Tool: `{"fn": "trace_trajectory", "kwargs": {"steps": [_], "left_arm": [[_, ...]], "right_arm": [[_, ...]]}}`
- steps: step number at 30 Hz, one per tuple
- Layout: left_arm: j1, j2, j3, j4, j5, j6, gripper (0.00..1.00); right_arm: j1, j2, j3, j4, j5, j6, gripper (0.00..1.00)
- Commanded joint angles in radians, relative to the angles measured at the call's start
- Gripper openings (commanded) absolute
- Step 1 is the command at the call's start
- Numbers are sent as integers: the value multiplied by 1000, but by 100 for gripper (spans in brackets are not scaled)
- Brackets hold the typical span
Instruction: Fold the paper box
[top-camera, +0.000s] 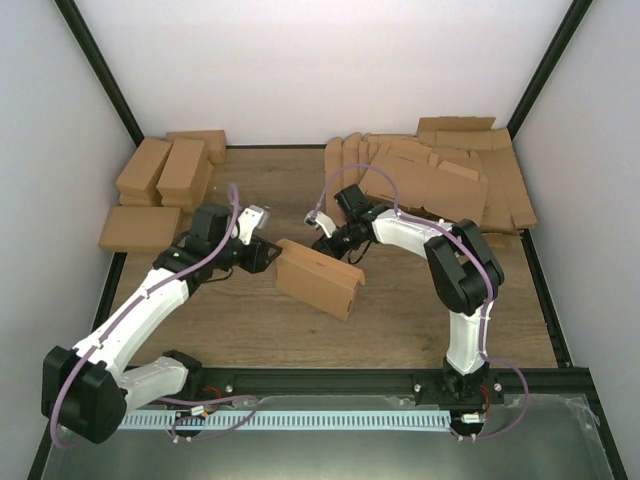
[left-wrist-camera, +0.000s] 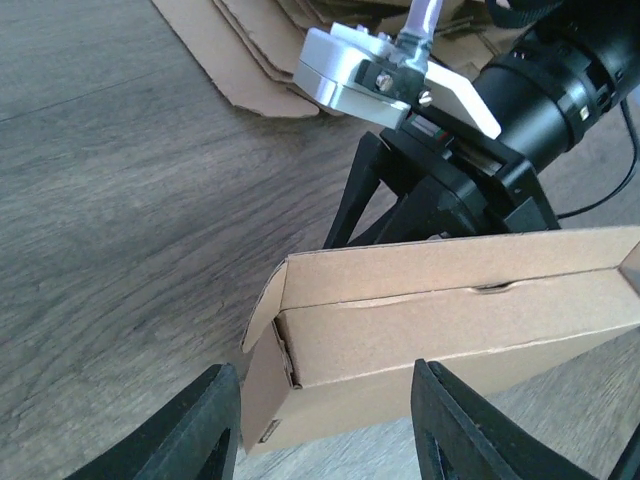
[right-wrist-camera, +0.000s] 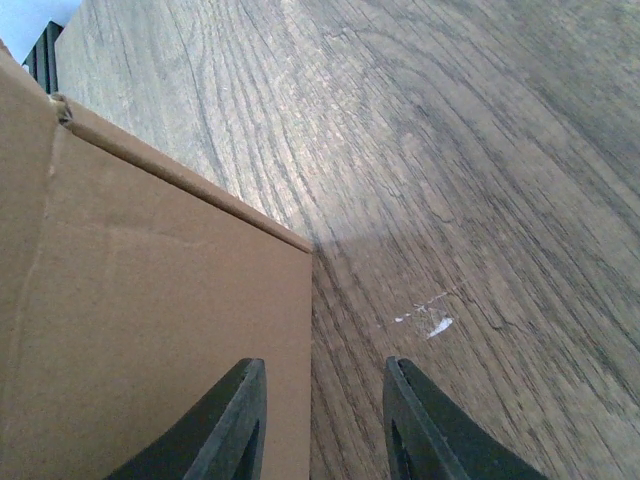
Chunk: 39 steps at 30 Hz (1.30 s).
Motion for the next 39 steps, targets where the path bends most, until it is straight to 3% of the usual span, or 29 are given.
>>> {"fn": "trace_trajectory", "kwargs": {"steps": [1,12,17,21,26,30,34,39], "left_arm": [[5,51,35,1,42,153,50],[5,194,126,-20,3,224,56],[5,246,157,-60,33,251,32],[5,259,156,-78,47,275,23],[3,232,150,-82,35,277,6],[0,139,81,-30,31,265,4],[-13,41,-6,17,12,254,4],[-25,21,-31,30,1,243,4]], "right_arm": [[13,-29,19,-17,0,-18,34],[19,-29,19,-21,1,-19,33],[20,-29,23,-27,0,-20,34],[20,-31,27,-30,2,-19,34],[20,-43,33,-37,20,-8,33],[22,-91,16,-25,102,86,33],[14,-200,-73,36,289,255,34],[-37,-295,-126,38,419,343,37]]}}
